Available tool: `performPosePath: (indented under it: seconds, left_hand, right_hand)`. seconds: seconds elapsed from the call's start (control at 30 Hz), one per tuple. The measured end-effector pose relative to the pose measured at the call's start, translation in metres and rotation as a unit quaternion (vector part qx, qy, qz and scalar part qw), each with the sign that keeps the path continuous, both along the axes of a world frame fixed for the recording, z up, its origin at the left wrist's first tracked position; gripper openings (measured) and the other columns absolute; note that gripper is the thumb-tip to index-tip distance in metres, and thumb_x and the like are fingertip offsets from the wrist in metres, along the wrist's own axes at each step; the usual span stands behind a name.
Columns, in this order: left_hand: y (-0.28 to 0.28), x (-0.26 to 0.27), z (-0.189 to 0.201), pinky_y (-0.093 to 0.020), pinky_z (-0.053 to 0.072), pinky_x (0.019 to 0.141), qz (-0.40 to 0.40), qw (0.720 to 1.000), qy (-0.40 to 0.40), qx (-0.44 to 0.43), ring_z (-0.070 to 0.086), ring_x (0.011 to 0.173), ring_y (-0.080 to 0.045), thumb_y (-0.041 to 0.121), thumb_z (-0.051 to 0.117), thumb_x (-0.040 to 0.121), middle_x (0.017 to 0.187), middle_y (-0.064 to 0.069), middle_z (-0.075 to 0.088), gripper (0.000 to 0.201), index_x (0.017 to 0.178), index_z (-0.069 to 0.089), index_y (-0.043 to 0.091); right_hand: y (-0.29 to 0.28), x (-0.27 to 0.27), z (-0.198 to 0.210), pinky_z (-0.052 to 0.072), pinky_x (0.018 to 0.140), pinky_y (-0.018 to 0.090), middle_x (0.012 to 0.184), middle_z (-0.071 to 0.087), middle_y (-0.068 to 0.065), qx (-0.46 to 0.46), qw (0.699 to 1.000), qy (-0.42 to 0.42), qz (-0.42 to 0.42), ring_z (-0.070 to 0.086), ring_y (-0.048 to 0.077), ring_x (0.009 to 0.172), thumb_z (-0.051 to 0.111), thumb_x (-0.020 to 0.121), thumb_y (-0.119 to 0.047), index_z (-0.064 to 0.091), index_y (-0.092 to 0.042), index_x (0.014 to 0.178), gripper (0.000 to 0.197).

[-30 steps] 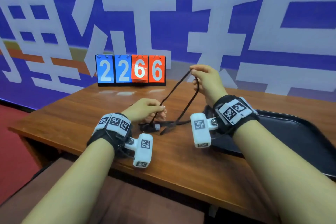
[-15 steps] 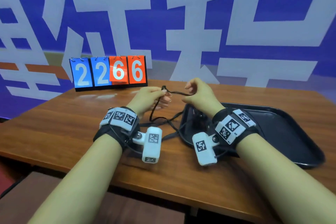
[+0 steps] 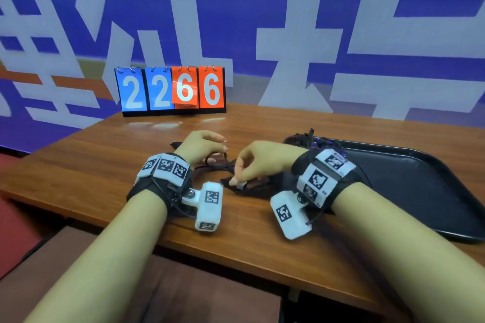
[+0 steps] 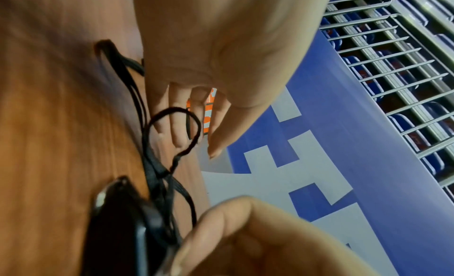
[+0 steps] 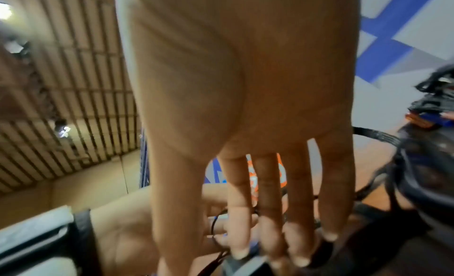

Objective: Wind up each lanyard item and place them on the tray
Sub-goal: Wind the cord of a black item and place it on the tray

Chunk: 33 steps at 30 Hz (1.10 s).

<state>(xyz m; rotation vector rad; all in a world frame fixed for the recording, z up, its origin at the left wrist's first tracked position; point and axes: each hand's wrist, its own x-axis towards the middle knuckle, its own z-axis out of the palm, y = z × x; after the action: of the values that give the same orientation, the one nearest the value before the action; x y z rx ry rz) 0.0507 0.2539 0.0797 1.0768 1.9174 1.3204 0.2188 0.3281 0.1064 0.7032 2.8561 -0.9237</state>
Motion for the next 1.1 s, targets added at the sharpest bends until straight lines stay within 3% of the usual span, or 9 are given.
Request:
performPosePath:
  seconds: [0.1, 0.3, 0.43, 0.5, 0.6, 0.7, 0.8, 0.93, 1.1]
  left_hand:
    - [-0.004, -0.002, -0.002, -0.012, 0.049, 0.062, -0.009, 0.999, 0.030, 0.009, 0.062, 0.077, -0.009, -0.006, 0.067, 0.085, 0.092, -0.002, 0.069, 0.022, 0.102, 0.070, 0.006]
    - [-0.005, -0.003, 0.003, -0.023, 0.048, 0.083, -0.056, 0.996, 0.065, 0.038, 0.064, 0.096, -0.011, -0.002, 0.065, 0.087, 0.095, 0.003, 0.072, 0.021, 0.090, 0.076, 0.016]
    - [-0.004, 0.004, 0.009, -0.042, 0.034, 0.107, -0.097, 0.965, 0.240, -0.042, 0.044, 0.118, -0.010, 0.029, 0.068, 0.091, 0.100, 0.022, 0.061, 0.013, 0.099, 0.077, 0.031]
    - [-0.001, 0.010, 0.014, -0.044, 0.030, 0.108, -0.112, 0.941, 0.303, -0.099, 0.042, 0.117, -0.012, 0.049, 0.060, 0.093, 0.106, 0.016, 0.062, 0.020, 0.098, 0.075, 0.037]
    - [0.003, 0.023, 0.023, -0.033, 0.046, 0.087, -0.205, 0.943, 0.247, -0.090, 0.061, 0.089, -0.018, 0.068, 0.054, 0.084, 0.105, -0.009, 0.070, 0.044, 0.088, 0.075, 0.029]
    - [0.010, 0.034, 0.030, -0.021, 0.042, 0.070, -0.256, 0.928, 0.269, -0.041, 0.055, 0.070, -0.004, 0.055, 0.069, 0.081, 0.088, 0.002, 0.066, 0.017, 0.086, 0.074, 0.040]
    - [0.025, 0.046, 0.030, -0.019, 0.036, 0.065, -0.243, 0.939, 0.245, 0.012, 0.048, 0.066, -0.006, 0.039, 0.074, 0.084, 0.075, 0.006, 0.060, 0.005, 0.089, 0.076, 0.036]
    - [0.044, 0.065, 0.030, -0.015, 0.036, 0.063, -0.201, 0.969, 0.108, 0.093, 0.051, 0.065, -0.001, 0.039, 0.065, 0.093, 0.073, 0.010, 0.063, 0.028, 0.100, 0.077, 0.016]
    - [0.064, 0.083, 0.024, -0.026, 0.038, 0.070, -0.181, 0.975, -0.053, 0.116, 0.053, 0.076, -0.013, 0.039, 0.060, 0.095, 0.077, 0.004, 0.065, 0.032, 0.103, 0.075, 0.011]
  right_hand:
    - [-0.001, -0.017, -0.011, 0.052, 0.082, 0.033, 0.099, 0.072, 0.003, 0.078, 0.995, -0.057, -0.003, 0.064, 0.018, 0.087, 0.079, 0.074, -0.051, 0.065, -0.016, 0.098, 0.045]
    - [0.006, -0.018, -0.013, 0.054, 0.084, 0.032, 0.101, 0.075, 0.008, 0.040, 0.998, -0.035, -0.025, 0.067, 0.017, 0.083, 0.079, 0.079, -0.021, 0.066, -0.012, 0.102, 0.027]
    - [0.017, 0.002, -0.003, 0.051, 0.061, 0.019, 0.082, 0.073, -0.004, -0.016, 0.996, 0.050, -0.066, 0.062, 0.001, 0.065, 0.079, 0.080, -0.023, 0.072, -0.013, 0.096, 0.020]
    - [0.025, 0.013, 0.004, 0.054, 0.066, 0.019, 0.078, 0.071, -0.007, -0.042, 0.993, 0.084, -0.077, 0.062, -0.003, 0.062, 0.081, 0.079, -0.023, 0.074, -0.011, 0.093, 0.020]
    - [0.034, 0.031, 0.016, 0.059, 0.081, 0.027, 0.091, 0.075, 0.006, -0.097, 0.982, 0.129, -0.096, 0.071, 0.013, 0.080, 0.081, 0.079, -0.017, 0.075, -0.007, 0.093, 0.019]
    - [0.041, 0.048, 0.024, 0.057, 0.077, 0.022, 0.099, 0.074, 0.010, -0.114, 0.976, 0.153, -0.107, 0.071, 0.015, 0.085, 0.081, 0.080, -0.020, 0.075, -0.008, 0.098, 0.022]
    - [0.050, 0.062, 0.021, 0.056, 0.077, 0.021, 0.103, 0.073, 0.012, -0.147, 0.953, 0.228, -0.138, 0.068, 0.015, 0.088, 0.078, 0.082, -0.019, 0.072, -0.008, 0.101, 0.023]
    - [0.055, 0.068, 0.008, 0.053, 0.086, 0.028, 0.096, 0.073, 0.001, -0.272, 0.872, 0.348, -0.209, 0.068, 0.013, 0.090, 0.055, 0.098, -0.038, 0.065, -0.015, 0.102, 0.026]
    - [0.061, 0.073, -0.015, 0.046, 0.084, 0.033, 0.092, 0.073, 0.011, -0.407, 0.848, 0.292, -0.172, 0.069, 0.025, 0.091, 0.032, 0.099, -0.059, 0.064, -0.015, 0.111, 0.056]
